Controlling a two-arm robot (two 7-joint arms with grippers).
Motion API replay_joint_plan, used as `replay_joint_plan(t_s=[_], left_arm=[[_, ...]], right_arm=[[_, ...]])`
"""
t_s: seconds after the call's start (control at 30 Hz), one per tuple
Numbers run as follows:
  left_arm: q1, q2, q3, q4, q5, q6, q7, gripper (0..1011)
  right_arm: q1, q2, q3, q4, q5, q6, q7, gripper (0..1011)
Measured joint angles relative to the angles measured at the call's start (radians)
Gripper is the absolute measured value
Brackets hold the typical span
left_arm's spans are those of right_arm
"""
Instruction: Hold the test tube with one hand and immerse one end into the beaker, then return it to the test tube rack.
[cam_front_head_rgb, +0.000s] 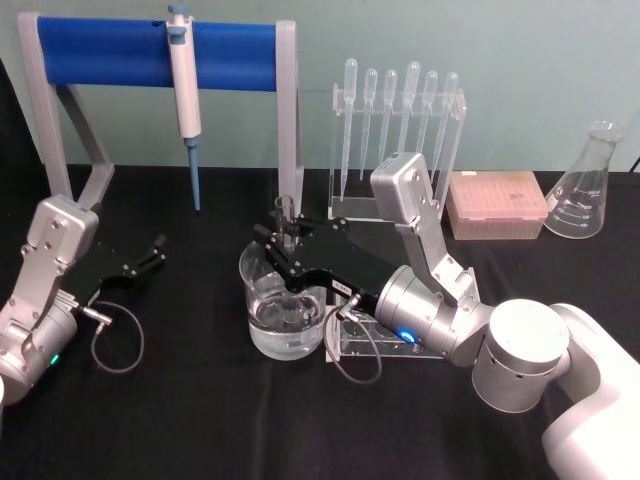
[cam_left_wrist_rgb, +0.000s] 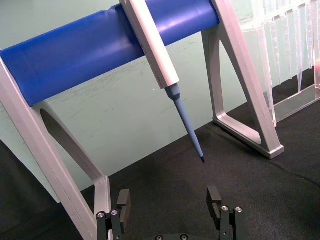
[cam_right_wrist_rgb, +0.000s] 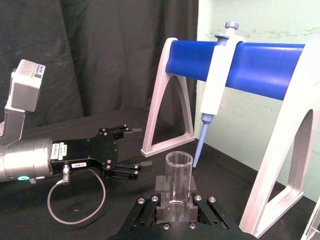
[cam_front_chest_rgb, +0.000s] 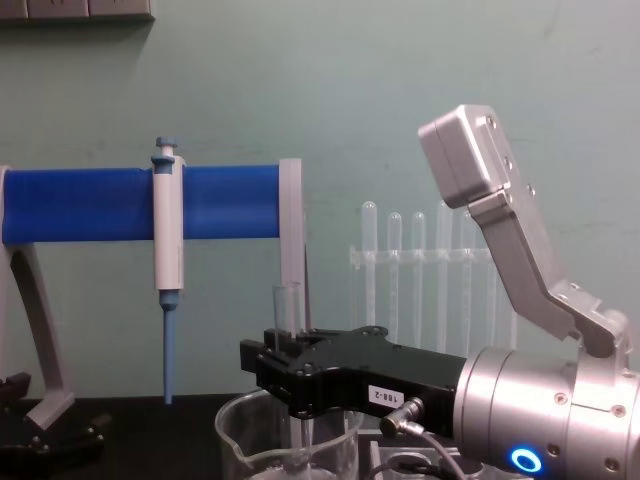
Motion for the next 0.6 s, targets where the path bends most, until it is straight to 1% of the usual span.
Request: replay_joint_plan(t_s=[0.6], left_arm=[[0.000, 0.000, 0.000, 0.000, 0.000, 0.000, 0.000, 1000]], right_arm=[[0.000, 0.000, 0.000, 0.000, 0.000, 0.000, 0.000, 224]])
